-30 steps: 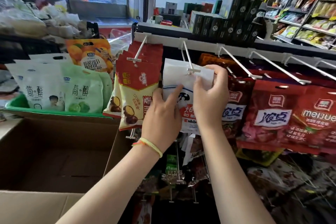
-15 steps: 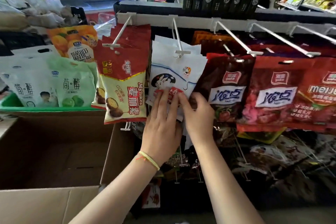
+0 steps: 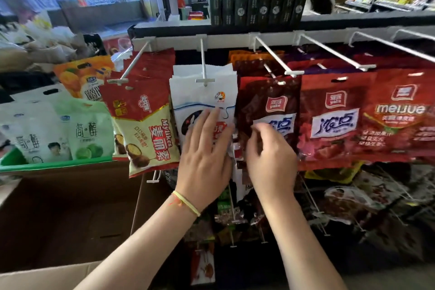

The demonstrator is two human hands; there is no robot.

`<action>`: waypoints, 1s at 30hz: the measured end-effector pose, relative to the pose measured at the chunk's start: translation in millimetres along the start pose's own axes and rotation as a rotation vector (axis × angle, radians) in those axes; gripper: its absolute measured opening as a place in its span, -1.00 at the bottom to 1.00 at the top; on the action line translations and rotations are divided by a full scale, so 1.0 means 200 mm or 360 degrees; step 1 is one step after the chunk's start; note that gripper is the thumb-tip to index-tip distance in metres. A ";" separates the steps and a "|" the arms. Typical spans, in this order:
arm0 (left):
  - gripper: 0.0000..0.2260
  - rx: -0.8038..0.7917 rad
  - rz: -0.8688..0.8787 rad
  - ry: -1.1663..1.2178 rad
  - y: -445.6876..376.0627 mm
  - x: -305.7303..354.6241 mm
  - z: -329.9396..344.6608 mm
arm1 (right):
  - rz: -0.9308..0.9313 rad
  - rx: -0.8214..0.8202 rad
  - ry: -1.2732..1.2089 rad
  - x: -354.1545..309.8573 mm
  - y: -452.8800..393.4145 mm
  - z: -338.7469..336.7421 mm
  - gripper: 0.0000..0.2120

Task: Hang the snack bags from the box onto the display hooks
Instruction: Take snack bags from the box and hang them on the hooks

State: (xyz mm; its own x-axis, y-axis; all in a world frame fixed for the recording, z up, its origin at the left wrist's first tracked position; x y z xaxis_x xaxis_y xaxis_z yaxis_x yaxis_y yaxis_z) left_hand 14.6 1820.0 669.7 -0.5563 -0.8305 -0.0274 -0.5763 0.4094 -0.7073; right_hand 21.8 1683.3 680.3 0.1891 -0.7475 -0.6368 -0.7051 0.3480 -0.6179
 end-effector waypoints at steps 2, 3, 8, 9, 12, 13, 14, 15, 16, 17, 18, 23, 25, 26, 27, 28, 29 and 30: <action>-0.60 0.0048 -0.0036 -0.0086 -0.09 -0.01 -0.01 | -0.0104 0.0180 -0.0066 0.02 -0.08 -0.05 -0.77; -0.60 0.0041 -0.0071 -0.0133 -0.13 -0.01 -0.01 | -0.0163 0.0166 -0.0038 0.03 -0.12 -0.06 -0.72; -0.57 -0.0137 -0.0116 -0.0326 -0.20 0.00 0.02 | -0.0320 -0.0334 0.0413 0.15 -0.19 -0.01 -0.53; -0.60 -0.0091 -0.0110 -0.0312 -0.19 0.01 0.01 | -0.0308 -0.0356 0.0426 0.16 -0.18 0.00 -0.55; -0.76 0.0233 -0.0152 -0.0322 -0.19 -0.02 -0.06 | -0.0296 -0.0225 0.0101 0.12 -0.20 -0.04 -0.69; -0.78 0.0332 -0.0208 -0.0349 -0.21 -0.05 -0.10 | -0.0349 -0.0221 -0.0030 0.07 -0.21 -0.06 -0.68; -0.74 0.0380 -0.0278 -0.0371 -0.24 -0.09 -0.15 | -0.0419 -0.0277 -0.0130 0.01 -0.24 -0.07 -0.63; -0.67 0.0351 -0.0346 -0.0377 -0.28 -0.12 -0.19 | -0.0476 -0.0385 -0.0192 -0.06 -0.26 -0.07 -0.55; -0.58 0.0246 -0.0384 -0.0368 -0.32 -0.15 -0.22 | -0.0506 -0.0528 -0.0211 -0.13 -0.30 -0.06 -0.45; -0.47 0.0081 -0.0385 -0.0358 -0.37 -0.19 -0.25 | -0.0506 -0.0680 -0.0189 -0.19 -0.34 -0.05 -0.35; -0.38 -0.0107 -0.0366 -0.0351 -0.41 -0.23 -0.27 | -0.0489 -0.0820 -0.0134 -0.25 -0.38 -0.03 -0.27; -0.30 -0.0603 -0.0207 -0.0224 -0.56 -0.40 -0.31 | -0.0472 -0.1122 0.0268 -0.38 -0.56 0.13 -0.22; -0.31 -0.0673 -0.0159 -0.0160 -0.58 -0.43 -0.30 | -0.0411 -0.1135 0.0305 -0.40 -0.58 0.16 -0.22; -0.31 -0.0666 -0.0132 -0.0149 -0.58 -0.43 -0.30 | -0.0382 -0.1119 0.0298 -0.41 -0.58 0.15 -0.23; -0.31 -0.0635 -0.0103 -0.0149 -0.58 -0.43 -0.31 | -0.0361 -0.1093 0.0280 -0.41 -0.57 0.14 -0.29; -0.31 -0.0596 -0.0076 -0.0150 -0.58 -0.43 -0.31 | -0.0346 -0.1053 0.0237 -0.42 -0.55 0.12 -0.38; -0.30 -0.0556 -0.0053 -0.0138 -0.57 -0.42 -0.32 | -0.0340 -0.1004 0.0182 -0.43 -0.54 0.10 -0.48; -0.29 -0.0517 -0.0033 -0.0113 -0.55 -0.42 -0.32 | -0.0334 -0.0956 0.0127 -0.44 -0.52 0.08 -0.53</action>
State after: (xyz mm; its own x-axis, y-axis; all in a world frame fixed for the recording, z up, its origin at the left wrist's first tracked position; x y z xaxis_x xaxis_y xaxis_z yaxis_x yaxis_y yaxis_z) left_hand 86.7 1868.9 795.0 -0.5058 -0.8596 -0.0728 -0.7541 0.4816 -0.4466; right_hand 89.8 1722.0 792.4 0.3298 -0.8130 -0.4799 -0.9230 -0.1710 -0.3446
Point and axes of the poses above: each hand's wrist, its own y-axis away from the middle knuckle, its own z-axis out of the palm, x = y × z, the point moved 1 cm from there along -y, towards the middle knuckle, and after that the axes turned 13 degrees about z, right-handed, at the moved point
